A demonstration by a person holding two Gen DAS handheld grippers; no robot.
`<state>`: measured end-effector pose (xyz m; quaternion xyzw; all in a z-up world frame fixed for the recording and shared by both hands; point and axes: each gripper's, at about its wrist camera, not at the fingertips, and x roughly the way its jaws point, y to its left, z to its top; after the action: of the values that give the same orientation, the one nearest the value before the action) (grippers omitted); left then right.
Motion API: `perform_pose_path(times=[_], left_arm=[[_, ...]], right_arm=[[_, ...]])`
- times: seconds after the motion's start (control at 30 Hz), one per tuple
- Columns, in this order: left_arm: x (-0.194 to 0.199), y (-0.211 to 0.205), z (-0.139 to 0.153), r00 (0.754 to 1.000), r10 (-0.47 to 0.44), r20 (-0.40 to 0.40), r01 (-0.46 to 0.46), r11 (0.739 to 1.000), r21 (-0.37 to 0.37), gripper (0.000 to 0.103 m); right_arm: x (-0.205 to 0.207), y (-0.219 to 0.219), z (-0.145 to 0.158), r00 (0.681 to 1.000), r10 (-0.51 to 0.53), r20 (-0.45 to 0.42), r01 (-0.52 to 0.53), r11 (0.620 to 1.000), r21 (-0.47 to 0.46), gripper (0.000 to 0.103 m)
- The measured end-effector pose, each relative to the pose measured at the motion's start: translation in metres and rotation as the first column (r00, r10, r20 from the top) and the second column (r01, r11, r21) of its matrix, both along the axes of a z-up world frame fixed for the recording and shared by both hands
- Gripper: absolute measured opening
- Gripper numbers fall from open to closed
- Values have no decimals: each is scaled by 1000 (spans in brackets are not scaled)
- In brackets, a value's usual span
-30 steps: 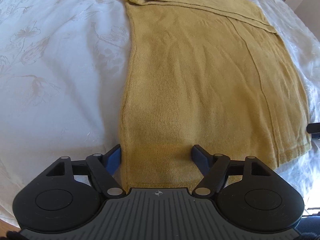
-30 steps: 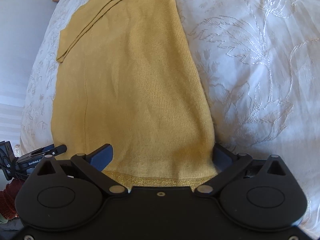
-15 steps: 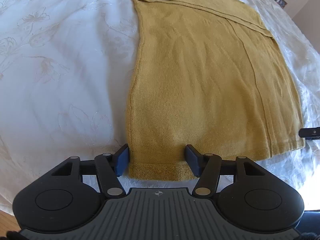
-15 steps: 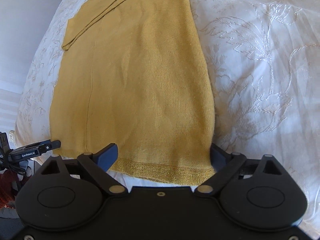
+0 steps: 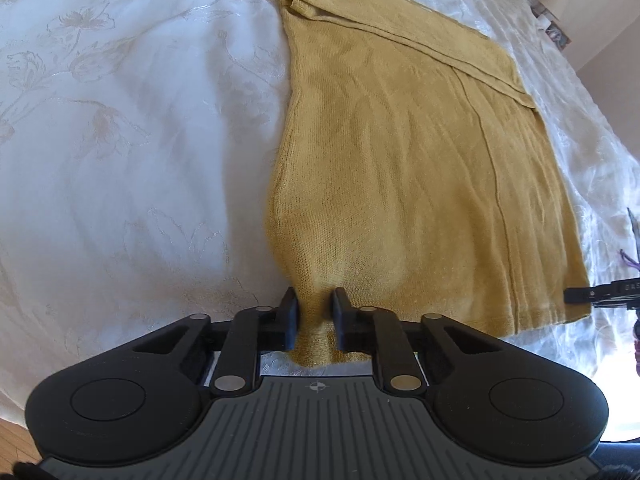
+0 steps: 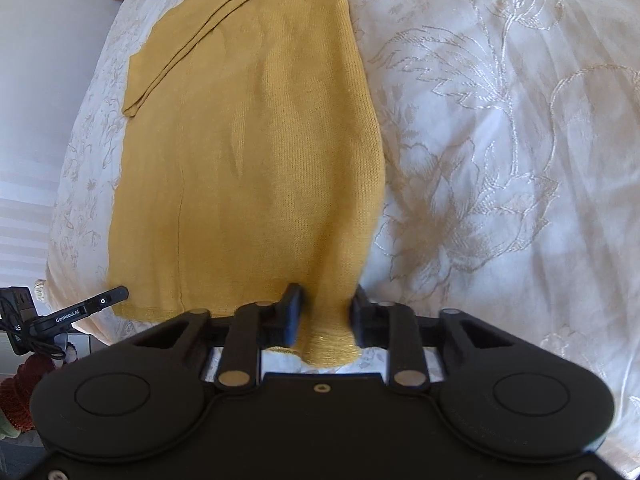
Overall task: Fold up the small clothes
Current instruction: 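Grasp the hem with the left tool while the right tool grasps it too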
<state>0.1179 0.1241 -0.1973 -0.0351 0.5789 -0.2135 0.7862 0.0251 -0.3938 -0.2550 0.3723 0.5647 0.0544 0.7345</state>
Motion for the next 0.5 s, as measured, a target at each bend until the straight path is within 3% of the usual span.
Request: perform_pose_path(times=[0.07, 0.27, 0.5], left_arm=[[1, -1, 5, 1000, 9, 8, -9, 1000, -13, 7], [15, 4, 45, 995, 78, 63, -69, 989, -128, 5], [65, -11, 89, 975, 123, 185, -82, 973, -215, 5]], right_arm=[[0, 1, 4, 1000, -7, 8, 7, 1000, 2, 16], [5, -5, 39, 989, -83, 123, 74, 994, 74, 14], [40, -25, 80, 947, -175, 269, 151, 983, 108, 14]])
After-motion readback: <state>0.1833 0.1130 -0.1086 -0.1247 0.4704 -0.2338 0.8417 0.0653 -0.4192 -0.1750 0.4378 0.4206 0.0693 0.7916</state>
